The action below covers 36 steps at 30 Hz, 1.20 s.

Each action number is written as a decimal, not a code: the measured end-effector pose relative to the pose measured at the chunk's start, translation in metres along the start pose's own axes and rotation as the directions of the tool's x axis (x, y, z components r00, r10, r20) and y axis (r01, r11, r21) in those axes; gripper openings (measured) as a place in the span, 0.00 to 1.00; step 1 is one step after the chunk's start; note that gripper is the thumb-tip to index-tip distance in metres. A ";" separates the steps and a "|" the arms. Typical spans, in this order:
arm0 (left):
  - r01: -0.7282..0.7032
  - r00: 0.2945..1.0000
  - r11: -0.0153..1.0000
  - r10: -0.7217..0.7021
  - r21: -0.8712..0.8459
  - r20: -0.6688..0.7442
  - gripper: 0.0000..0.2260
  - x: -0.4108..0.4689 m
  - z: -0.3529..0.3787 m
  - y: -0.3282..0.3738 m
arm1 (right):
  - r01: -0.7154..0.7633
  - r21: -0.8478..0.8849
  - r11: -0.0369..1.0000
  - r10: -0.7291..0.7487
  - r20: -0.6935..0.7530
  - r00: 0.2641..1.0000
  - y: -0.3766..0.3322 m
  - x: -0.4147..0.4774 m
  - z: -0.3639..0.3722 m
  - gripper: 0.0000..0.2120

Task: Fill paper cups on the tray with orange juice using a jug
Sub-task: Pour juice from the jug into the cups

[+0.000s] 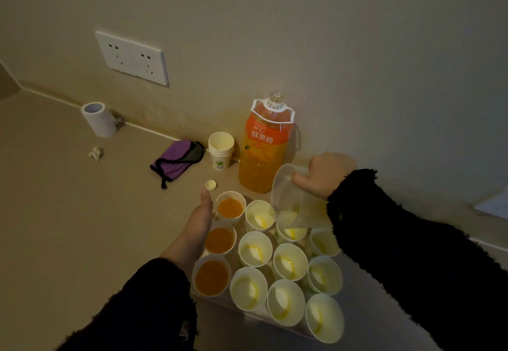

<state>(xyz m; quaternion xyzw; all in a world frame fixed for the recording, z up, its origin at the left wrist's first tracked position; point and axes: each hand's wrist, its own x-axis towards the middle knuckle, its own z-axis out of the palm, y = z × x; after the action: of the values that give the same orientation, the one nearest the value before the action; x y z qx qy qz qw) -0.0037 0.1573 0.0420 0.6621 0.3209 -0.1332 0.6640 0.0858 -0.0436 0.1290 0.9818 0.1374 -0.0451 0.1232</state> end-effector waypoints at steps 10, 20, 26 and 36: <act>-0.017 1.000 1.000 0.017 0.016 0.005 0.29 -0.004 0.007 0.010 | 0.025 0.006 1.000 -0.025 0.028 0.999 -0.008 0.013 0.008 0.31; -0.041 0.998 0.999 0.040 0.017 0.050 0.29 -0.007 0.004 0.008 | 0.056 -0.016 0.998 -0.056 0.041 0.998 -0.017 0.016 0.008 0.30; -0.027 0.998 1.000 0.027 0.010 0.053 0.29 -0.005 0.003 0.008 | 0.075 -0.025 0.997 -0.075 0.014 0.997 -0.020 0.013 0.005 0.29; -0.001 0.997 0.999 -0.003 0.050 0.071 0.29 -0.003 -0.002 0.007 | 0.089 -0.039 0.995 -0.088 0.018 0.996 -0.024 0.017 0.005 0.30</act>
<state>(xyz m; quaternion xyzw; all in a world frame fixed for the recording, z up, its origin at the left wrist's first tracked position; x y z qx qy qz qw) -0.0021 0.1589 0.0500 0.6733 0.2937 -0.1650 0.6581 0.0947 -0.0182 0.1162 0.9717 0.1807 -0.0557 0.1418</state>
